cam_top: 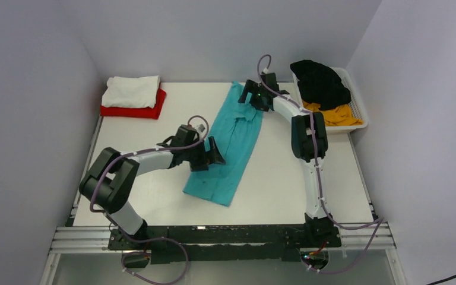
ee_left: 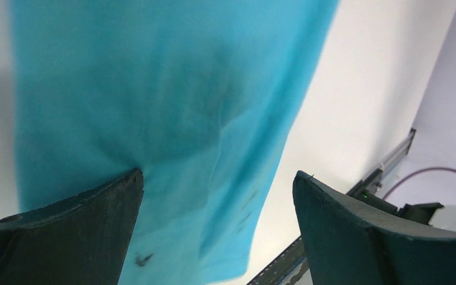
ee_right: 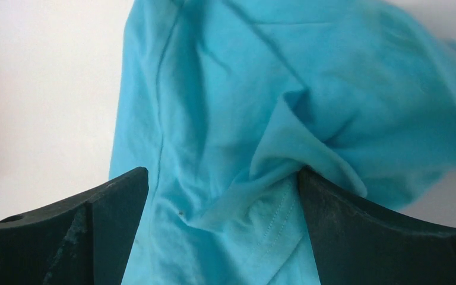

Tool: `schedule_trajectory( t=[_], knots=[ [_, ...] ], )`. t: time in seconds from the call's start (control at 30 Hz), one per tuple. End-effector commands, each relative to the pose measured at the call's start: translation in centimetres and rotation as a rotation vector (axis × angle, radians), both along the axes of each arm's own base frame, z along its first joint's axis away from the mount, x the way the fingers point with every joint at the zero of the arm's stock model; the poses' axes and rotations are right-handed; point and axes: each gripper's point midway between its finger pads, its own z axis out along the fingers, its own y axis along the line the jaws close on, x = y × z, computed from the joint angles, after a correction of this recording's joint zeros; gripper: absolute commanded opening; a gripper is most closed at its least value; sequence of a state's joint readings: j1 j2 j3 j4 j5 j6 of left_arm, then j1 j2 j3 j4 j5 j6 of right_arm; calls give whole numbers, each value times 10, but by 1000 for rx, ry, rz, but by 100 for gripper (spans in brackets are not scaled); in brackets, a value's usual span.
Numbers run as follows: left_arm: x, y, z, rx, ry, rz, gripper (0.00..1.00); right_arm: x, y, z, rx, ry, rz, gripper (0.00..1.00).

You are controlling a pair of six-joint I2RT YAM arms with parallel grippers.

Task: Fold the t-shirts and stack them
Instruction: Rotate the tshirt 90 degrees, then grab the bottom of the folded rectangular tshirt with both arms

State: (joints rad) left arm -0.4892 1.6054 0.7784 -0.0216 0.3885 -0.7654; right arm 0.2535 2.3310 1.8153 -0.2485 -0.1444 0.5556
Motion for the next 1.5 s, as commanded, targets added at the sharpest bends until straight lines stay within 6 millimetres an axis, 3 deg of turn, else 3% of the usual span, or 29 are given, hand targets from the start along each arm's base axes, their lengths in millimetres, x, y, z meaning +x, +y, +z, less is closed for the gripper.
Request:
schedule_trajectory(
  t=[0.0, 0.13, 0.2, 0.3, 0.37, 0.47, 0.57, 0.63, 0.7, 0.77, 0.8, 0.93, 1.07, 1.33, 1.47],
  knots=[
    [-11, -58, 11, -105, 11, -83, 99, 11, 57, -38, 45, 21, 242, 100],
    [-27, -95, 12, -125, 26, -145, 100, 21, 104, -46, 103, -53, 306, 100],
    [-28, -97, 17, -103, 0, -150, 100, 29, 112, -44, 96, -88, 291, 100],
    [-26, -80, 21, -2, -39, -108, 100, 46, 105, -27, 64, -137, 247, 100],
    [-30, -69, 23, 36, -58, -96, 99, 56, 96, -7, 33, -181, 228, 100],
    [-39, -62, 32, 43, -93, -134, 100, 61, 95, 47, 47, -275, 264, 100],
    [-50, -59, 46, 63, -153, -195, 99, 56, 90, 108, 15, -368, 291, 100],
    [-61, -59, 55, 84, -200, -254, 99, 46, 76, 141, -38, -395, 269, 100],
    [-74, -56, 56, 132, -227, -308, 99, 23, 52, 145, -96, -361, 202, 100],
    [-88, -50, 50, 185, -243, -342, 100, -10, 26, 142, -141, -296, 123, 100],
    [-95, -47, 45, 200, -250, -363, 99, -33, 13, 153, -147, -283, 87, 100],
    [-119, -47, 32, 196, -300, -488, 99, -126, -21, 115, -131, -117, 8, 100],
    [-133, -46, 16, 278, -346, -596, 93, -204, -34, 87, -59, -27, 13, 100],
    [-143, -44, -9, 308, -325, -666, 69, -304, -45, 47, -5, 139, 92, 100],
    [-141, -34, -23, 382, -300, -651, 62, -330, -60, 36, -88, 203, 130, 100]
  ],
)
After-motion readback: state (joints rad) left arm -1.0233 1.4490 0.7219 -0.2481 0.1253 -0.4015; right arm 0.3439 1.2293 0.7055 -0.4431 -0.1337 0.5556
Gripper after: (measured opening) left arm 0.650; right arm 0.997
